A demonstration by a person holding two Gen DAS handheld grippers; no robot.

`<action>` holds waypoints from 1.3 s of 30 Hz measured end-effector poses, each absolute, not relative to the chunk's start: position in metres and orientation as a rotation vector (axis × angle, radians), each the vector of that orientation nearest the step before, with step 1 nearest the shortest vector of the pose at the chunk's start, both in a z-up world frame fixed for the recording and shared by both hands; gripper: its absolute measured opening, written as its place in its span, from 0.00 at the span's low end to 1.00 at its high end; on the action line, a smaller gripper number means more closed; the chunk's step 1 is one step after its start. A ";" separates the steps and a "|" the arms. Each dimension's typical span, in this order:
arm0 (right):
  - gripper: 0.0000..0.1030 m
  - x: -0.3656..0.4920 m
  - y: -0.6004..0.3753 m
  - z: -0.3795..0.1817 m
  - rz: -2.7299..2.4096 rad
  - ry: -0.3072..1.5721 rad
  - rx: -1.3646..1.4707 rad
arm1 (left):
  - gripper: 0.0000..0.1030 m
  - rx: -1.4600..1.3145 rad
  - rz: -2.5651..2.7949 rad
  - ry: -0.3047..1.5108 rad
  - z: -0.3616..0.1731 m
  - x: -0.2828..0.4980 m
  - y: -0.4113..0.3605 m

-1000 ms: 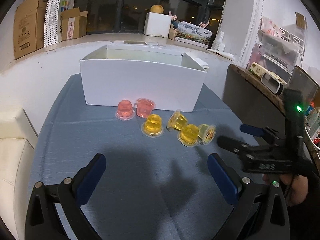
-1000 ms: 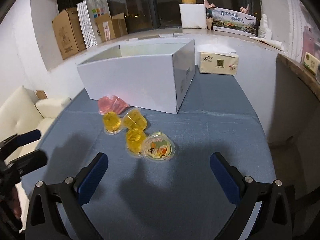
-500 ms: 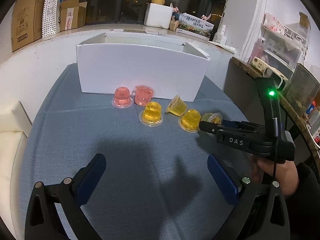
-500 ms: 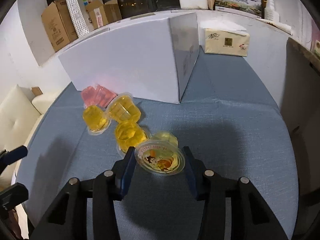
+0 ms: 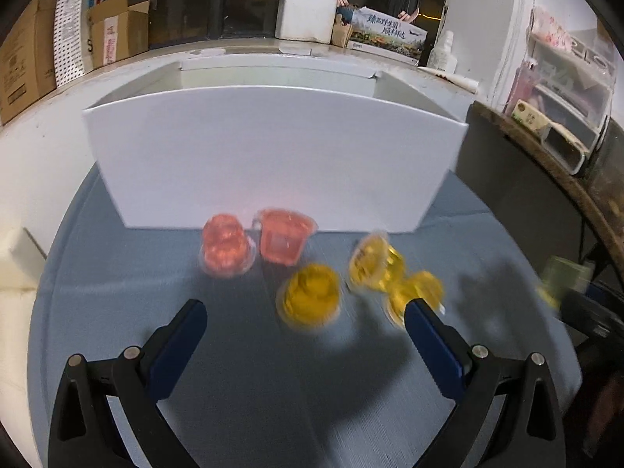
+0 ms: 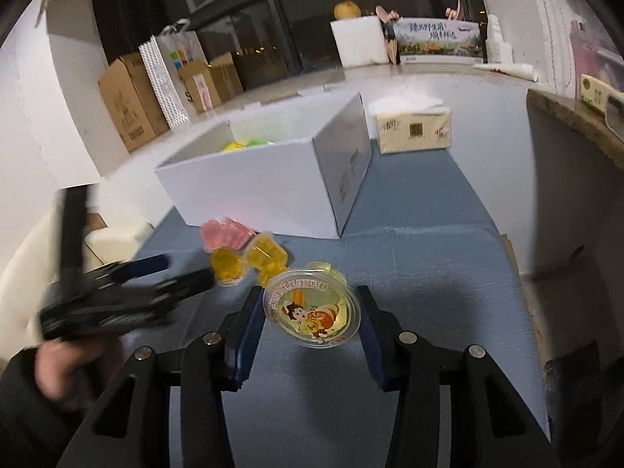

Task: Organize snacks
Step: 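Grasp a yellow jelly cup with the left gripper while the right grasps another, then release both yellow jelly cups into the white box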

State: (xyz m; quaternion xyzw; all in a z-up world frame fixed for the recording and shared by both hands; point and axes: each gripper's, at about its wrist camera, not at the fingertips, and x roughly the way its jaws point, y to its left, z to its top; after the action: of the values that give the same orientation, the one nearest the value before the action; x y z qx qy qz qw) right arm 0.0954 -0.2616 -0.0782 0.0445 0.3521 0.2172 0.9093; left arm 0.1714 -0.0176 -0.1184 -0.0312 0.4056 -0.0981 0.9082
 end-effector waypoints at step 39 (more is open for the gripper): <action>0.49 0.186 -0.212 0.000 0.558 0.597 0.060 | 0.35 -0.120 -0.246 0.539 0.007 0.188 0.011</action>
State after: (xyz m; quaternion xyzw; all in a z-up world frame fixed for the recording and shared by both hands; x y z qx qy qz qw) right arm 0.1865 -0.2117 0.0005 0.0293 0.2900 0.2715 0.9172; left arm 0.1880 0.0115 0.0067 -0.0589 0.2653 -0.1212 0.9547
